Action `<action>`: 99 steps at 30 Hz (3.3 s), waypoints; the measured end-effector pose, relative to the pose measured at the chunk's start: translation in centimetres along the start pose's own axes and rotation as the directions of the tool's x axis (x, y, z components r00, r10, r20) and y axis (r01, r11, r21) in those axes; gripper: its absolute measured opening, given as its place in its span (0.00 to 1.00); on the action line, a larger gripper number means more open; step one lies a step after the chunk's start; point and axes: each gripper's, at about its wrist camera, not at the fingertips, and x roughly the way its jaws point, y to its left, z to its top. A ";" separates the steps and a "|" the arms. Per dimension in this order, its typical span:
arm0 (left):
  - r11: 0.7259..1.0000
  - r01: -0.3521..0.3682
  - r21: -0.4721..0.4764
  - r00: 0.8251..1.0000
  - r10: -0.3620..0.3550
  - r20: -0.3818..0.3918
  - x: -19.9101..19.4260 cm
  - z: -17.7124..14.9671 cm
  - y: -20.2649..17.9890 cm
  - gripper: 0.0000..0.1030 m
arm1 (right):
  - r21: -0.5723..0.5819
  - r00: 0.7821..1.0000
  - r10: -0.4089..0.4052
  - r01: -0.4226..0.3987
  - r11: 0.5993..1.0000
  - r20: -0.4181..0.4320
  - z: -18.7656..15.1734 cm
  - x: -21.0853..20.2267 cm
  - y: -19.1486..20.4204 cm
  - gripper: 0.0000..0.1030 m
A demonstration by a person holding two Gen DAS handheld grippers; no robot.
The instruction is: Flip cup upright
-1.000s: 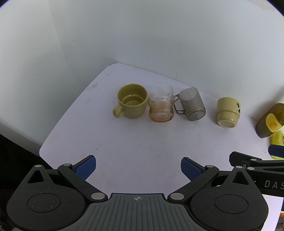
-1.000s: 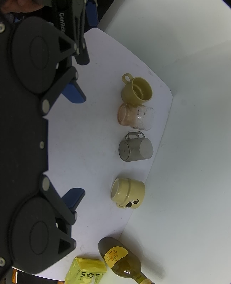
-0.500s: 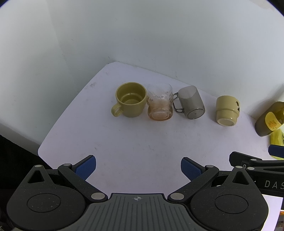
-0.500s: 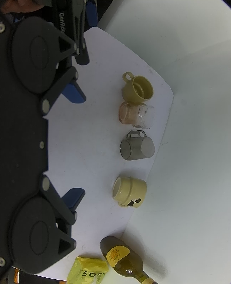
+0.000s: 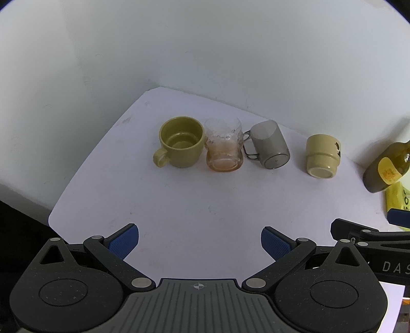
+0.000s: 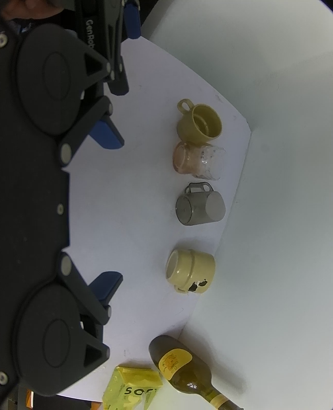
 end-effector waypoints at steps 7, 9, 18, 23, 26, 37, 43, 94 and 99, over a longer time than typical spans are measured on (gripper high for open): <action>1.000 0.011 -0.004 1.000 -0.011 -0.002 0.5 1.0 0.0 1.00 | 0.004 1.000 0.004 -0.004 1.000 0.017 1.0 -0.1 -0.3 1.00; 1.000 0.010 -0.009 1.000 -0.010 -0.004 0.8 1.3 0.1 1.00 | 0.010 1.000 0.003 -0.003 1.000 0.022 1.3 0.0 -0.5 1.00; 0.999 0.037 -0.006 0.999 -0.036 0.037 7.2 3.4 0.4 1.00 | 0.084 1.000 -0.018 0.019 0.996 -0.013 1.4 1.4 -2.9 1.00; 0.998 0.027 0.048 0.998 -0.030 0.059 10.9 4.9 -1.0 1.00 | 0.131 0.998 -0.048 0.053 0.990 -0.042 0.8 1.9 -5.1 1.00; 0.996 0.047 0.077 0.998 -0.050 0.046 13.5 6.0 -2.2 0.88 | 0.151 0.996 -0.071 0.079 0.985 -0.060 0.4 2.0 -6.5 1.00; 0.997 0.032 0.068 0.999 -0.034 0.032 21.0 9.0 -5.0 0.72 | 0.204 0.984 -0.160 0.174 0.963 -0.083 -1.3 0.9 -10.6 1.00; 0.997 0.010 0.071 1.000 -0.011 0.022 22.1 9.2 -4.9 0.65 | 0.231 0.981 -0.178 0.193 0.954 -0.083 -2.0 0.6 -12.1 1.00; 0.980 0.069 0.185 0.996 -0.056 -0.072 16.1 -3.3 -7.9 0.67 | 0.186 0.991 -0.132 0.128 0.974 0.005 -5.6 -3.4 -10.9 1.00; 0.978 0.048 0.204 0.997 -0.034 -0.072 15.9 -3.4 -8.3 0.69 | 0.202 0.991 -0.130 0.128 0.971 0.001 -5.8 -3.5 -10.7 1.00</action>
